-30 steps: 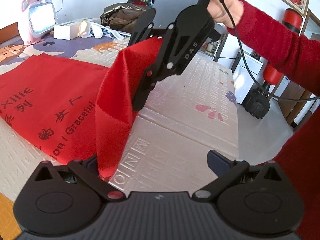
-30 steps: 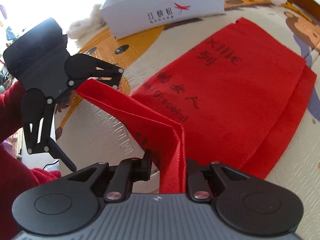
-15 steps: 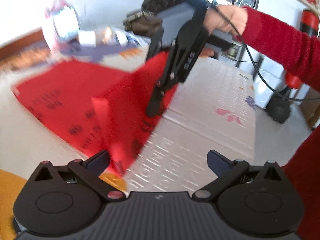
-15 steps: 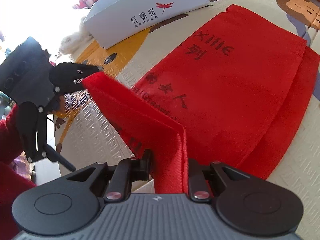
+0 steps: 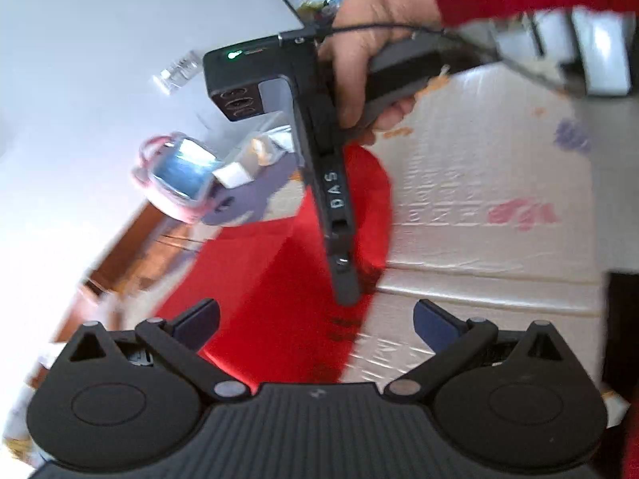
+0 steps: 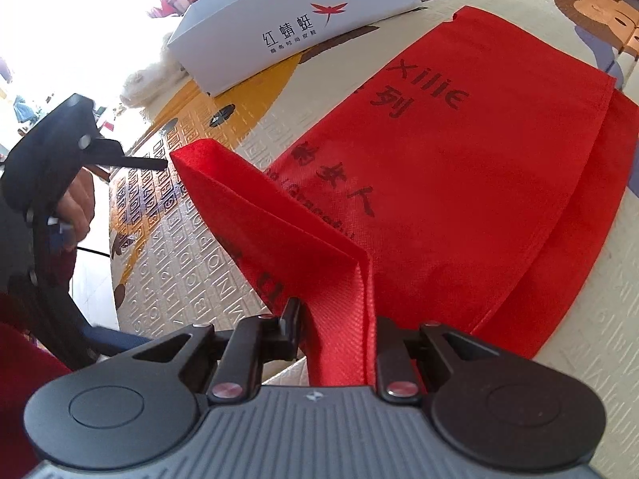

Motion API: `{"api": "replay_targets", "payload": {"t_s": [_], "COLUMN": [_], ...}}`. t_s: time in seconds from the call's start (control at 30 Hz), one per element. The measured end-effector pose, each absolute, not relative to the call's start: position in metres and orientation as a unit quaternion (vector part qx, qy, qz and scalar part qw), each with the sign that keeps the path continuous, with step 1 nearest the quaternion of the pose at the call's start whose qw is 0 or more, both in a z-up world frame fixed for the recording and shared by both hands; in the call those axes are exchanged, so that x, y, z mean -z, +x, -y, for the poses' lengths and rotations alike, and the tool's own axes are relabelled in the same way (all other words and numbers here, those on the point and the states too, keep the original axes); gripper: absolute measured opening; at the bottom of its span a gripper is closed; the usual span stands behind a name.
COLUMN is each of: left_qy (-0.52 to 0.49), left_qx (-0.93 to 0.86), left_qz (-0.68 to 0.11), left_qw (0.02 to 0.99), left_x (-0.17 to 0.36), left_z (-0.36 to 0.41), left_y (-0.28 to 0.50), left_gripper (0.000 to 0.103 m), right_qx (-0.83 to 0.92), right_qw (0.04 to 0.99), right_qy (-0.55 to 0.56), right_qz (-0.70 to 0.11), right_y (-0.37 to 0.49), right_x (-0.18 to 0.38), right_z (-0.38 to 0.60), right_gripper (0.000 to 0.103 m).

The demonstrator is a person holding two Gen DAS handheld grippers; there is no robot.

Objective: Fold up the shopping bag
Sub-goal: 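Lift the bag edge and fold it over the bag with the right gripper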

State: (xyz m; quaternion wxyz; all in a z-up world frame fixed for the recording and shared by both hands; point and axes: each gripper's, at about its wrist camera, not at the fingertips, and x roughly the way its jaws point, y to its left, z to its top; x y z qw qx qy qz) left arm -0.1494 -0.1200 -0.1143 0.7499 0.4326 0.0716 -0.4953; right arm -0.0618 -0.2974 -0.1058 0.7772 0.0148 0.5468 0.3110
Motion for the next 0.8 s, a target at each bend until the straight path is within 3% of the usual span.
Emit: {"api": "replay_targets", "payload": {"t_s": [0.1, 0.27, 0.8], "left_qy": [0.427, 0.430, 0.442], "left_qx": [0.480, 0.442, 0.356], "left_qz": [-0.104, -0.079, -0.103], "left_qw": [0.760, 0.784, 0.817], "left_x": [0.116, 0.111, 0.119], "left_z": [0.133, 0.137, 0.163], "left_y": [-0.134, -0.123, -0.085], "left_gripper": [0.102, 0.102, 0.102], "right_qx": [-0.311, -0.314, -0.320], "right_qw": [0.779, 0.778, 0.779], "right_qy": [0.008, 0.012, 0.006], "right_qz": [-0.545, -0.543, -0.539], "right_y": [-0.063, -0.062, -0.063], "right_x": [0.105, 0.105, 0.105], "right_z": [0.296, 0.298, 0.298], "right_gripper": [0.018, 0.018, 0.020]}}
